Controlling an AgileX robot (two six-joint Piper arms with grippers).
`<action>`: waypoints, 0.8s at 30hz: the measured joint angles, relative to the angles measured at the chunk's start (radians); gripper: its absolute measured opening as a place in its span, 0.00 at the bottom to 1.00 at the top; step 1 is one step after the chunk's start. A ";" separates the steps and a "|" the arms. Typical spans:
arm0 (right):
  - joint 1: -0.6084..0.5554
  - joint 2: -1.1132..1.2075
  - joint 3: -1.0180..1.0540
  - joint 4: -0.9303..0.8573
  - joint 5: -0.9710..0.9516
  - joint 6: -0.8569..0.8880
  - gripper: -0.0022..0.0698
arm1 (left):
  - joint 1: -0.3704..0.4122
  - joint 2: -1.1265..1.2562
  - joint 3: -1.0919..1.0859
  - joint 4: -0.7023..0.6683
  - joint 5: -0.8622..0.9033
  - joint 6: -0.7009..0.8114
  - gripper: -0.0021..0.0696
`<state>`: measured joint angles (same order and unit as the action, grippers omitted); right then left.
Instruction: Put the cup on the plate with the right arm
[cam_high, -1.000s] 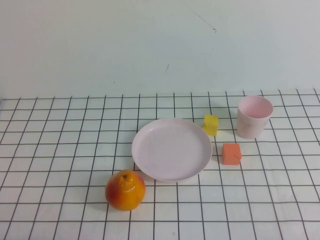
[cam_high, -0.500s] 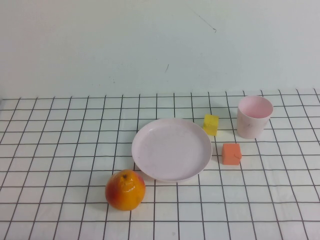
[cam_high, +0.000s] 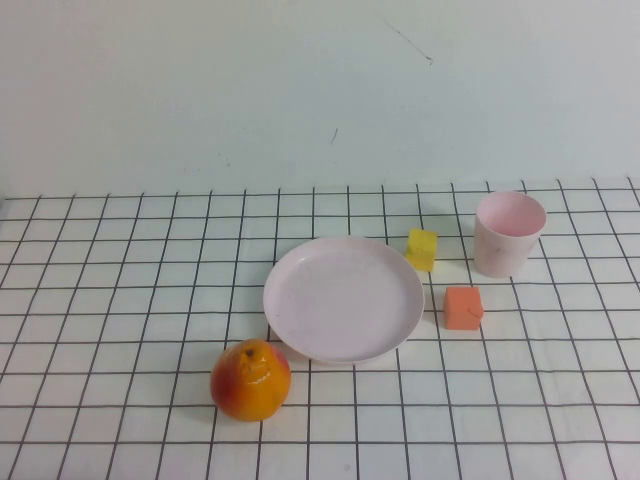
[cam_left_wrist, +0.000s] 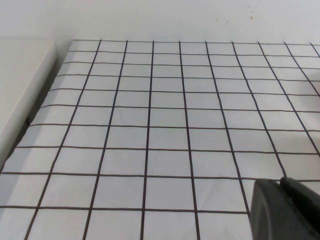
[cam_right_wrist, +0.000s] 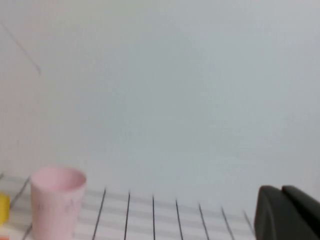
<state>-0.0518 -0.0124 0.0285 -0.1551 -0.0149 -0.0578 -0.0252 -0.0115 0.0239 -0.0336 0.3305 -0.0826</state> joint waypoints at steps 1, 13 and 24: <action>0.000 0.000 0.000 -0.003 -0.067 0.000 0.03 | 0.000 0.000 0.000 0.000 0.000 0.000 0.02; 0.000 0.000 0.000 -0.005 -0.523 0.120 0.03 | 0.000 0.000 0.000 0.000 0.000 0.000 0.02; 0.000 0.000 0.000 -0.005 -0.548 0.118 0.03 | 0.000 0.000 0.000 0.000 0.000 0.000 0.02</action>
<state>-0.0518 -0.0124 0.0285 -0.1600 -0.5627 0.0601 -0.0252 -0.0115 0.0239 -0.0336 0.3305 -0.0826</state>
